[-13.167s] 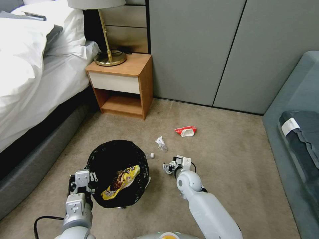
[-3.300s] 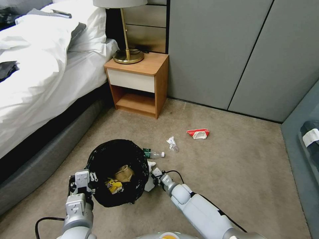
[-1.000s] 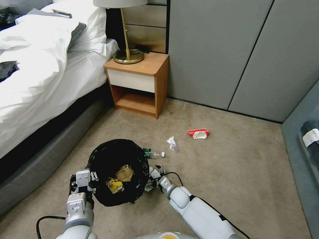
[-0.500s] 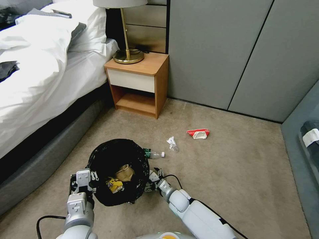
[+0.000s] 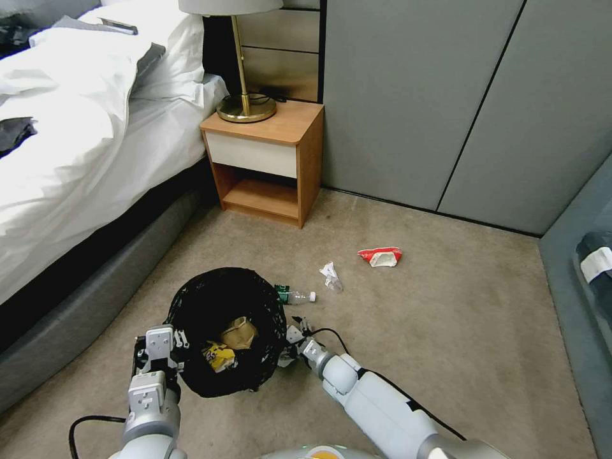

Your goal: Pick up the trash bin, then pick up the garbage from the floor and place it into the trash bin.

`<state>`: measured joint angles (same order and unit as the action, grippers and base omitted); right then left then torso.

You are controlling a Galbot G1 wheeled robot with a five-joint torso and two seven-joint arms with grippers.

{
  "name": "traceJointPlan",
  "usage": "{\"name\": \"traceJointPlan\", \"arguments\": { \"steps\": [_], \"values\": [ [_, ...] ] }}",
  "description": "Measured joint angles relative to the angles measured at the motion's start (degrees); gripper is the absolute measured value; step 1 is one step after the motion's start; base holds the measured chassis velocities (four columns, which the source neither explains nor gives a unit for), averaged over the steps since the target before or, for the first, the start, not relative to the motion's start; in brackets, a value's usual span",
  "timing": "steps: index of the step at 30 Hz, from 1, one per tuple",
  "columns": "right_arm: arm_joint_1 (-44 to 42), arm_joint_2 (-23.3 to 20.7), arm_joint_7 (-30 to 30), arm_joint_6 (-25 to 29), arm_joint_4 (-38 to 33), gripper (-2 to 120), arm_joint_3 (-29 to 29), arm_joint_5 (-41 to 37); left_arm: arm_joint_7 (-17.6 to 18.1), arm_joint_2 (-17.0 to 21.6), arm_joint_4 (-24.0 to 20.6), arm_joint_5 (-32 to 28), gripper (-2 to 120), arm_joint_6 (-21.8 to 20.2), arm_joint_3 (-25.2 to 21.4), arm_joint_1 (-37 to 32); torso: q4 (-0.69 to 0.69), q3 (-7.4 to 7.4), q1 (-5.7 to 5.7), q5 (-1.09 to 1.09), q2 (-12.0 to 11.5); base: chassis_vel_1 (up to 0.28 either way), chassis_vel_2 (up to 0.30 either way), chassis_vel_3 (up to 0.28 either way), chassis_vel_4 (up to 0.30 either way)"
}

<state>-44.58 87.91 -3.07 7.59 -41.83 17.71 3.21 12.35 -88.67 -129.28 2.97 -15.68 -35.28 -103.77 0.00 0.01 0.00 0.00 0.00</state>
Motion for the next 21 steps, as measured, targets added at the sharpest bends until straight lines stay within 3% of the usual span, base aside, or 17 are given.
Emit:
{"name": "traceJointPlan", "arguments": {
  "steps": [4,7,13,16,17,21],
  "values": [
    [0.2,0.3,-0.1,0.2,0.6,63,-0.2,0.2,0.0,-0.1,-0.1,0.0,1,0.1,0.0,-0.2,0.00,0.00,0.00,0.00,0.0,0.000,0.000,0.000,0.000],
    [0.5,0.9,-0.2,0.7,1.7,47,-0.6,0.8,0.0,-0.1,-0.2,0.0,1,0.2,-0.1,-0.4,0.00,0.00,0.00,0.00,0.0,0.000,0.000,0.000,0.000],
    [0.5,1.2,-0.2,0.8,2.1,28,-1.0,1.1,0.0,-0.1,-0.4,0.0,1,0.2,-0.1,-0.5,0.00,0.00,0.00,0.00,0.0,0.000,0.000,0.000,0.000],
    [0.4,1.2,-0.2,0.8,1.9,14,-1.1,1.1,0.0,-0.1,-0.4,0.0,1,0.2,-0.2,-0.4,0.00,0.00,0.00,0.00,0.0,0.000,0.000,0.000,0.000],
    [0.4,1.1,-0.2,0.8,1.7,1,-1.2,1.0,0.0,-0.1,-0.4,0.0,1,0.2,-0.1,-0.3,0.00,-0.01,0.00,0.00,0.0,0.000,0.000,0.000,0.000],
    [0.3,1.0,-0.2,0.8,1.6,0,-1.4,0.9,0.0,-0.1,-0.4,0.0,1,0.2,-0.1,-0.3,0.00,-0.01,-0.01,0.00,0.0,0.000,0.000,0.000,0.000]
  ]
}}
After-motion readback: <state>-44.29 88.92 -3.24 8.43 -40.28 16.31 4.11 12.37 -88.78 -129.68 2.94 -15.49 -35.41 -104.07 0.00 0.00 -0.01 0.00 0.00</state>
